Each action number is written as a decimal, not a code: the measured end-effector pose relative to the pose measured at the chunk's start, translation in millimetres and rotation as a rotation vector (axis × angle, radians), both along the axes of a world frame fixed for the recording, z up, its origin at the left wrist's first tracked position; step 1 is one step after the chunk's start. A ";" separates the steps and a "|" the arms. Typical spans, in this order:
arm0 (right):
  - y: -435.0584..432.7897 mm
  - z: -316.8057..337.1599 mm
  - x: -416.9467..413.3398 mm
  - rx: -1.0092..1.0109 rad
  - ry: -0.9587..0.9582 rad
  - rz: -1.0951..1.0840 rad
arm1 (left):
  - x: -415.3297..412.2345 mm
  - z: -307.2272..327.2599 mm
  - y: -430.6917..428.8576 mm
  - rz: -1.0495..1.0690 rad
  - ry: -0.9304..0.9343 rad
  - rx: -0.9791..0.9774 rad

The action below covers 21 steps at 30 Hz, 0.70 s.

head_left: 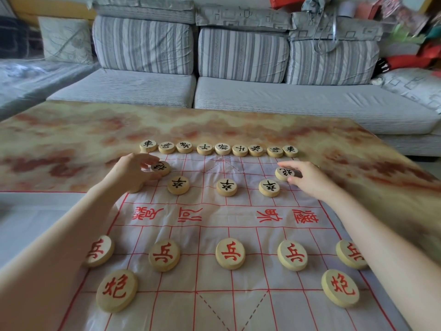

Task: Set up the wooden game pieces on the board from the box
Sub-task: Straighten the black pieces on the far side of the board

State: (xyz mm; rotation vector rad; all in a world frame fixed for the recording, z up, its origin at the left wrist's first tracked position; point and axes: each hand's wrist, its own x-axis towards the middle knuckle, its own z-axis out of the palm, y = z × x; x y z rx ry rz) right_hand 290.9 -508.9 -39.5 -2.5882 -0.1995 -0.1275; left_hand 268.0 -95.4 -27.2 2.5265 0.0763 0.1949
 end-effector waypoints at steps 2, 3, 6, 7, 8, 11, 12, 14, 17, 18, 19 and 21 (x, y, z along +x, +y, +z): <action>-0.2 0.6 -0.1 -0.002 0.014 0.002 | -0.7 0.8 -0.3 -0.007 -0.013 -0.008; 0.4 1.2 -0.8 -0.005 0.018 -0.002 | -1.3 0.9 -1.0 -0.006 -0.019 -0.007; 1.5 1.9 -3.9 -0.001 0.024 -0.013 | 0.1 0.0 -2.2 -0.010 -0.022 0.010; 1.7 2.2 -5.6 0.000 0.031 -0.007 | 0.4 -0.4 -1.9 -0.008 -0.020 0.011; 1.8 2.3 -7.3 0.004 0.042 0.004 | 1.6 -1.1 -1.2 -0.006 -0.018 0.007; 7.7 8.8 -15.4 0.068 0.024 0.030 | 3.5 -2.9 1.0 -0.001 -0.023 0.007; 11.5 12.3 -17.9 0.113 -0.001 0.031 | 3.5 -3.4 1.5 0.004 -0.026 0.009; 21.9 20.2 -21.4 0.161 -0.060 0.034 | 3.6 -4.6 2.7 0.011 -0.039 0.010; 42.4 30.0 -24.7 0.148 -0.101 0.071 | 4.2 -6.4 3.8 0.028 -0.041 -0.003; 49.5 31.8 -25.2 0.141 -0.095 0.087 | 4.6 -6.9 3.8 0.032 -0.040 -0.008; 57.2 34.0 -26.6 0.128 -0.083 0.096 | 4.9 -7.8 3.9 0.032 -0.040 -0.010; 71.3 36.8 -28.8 0.110 -0.087 0.122 | 5.7 -8.9 4.3 0.028 -0.045 -0.010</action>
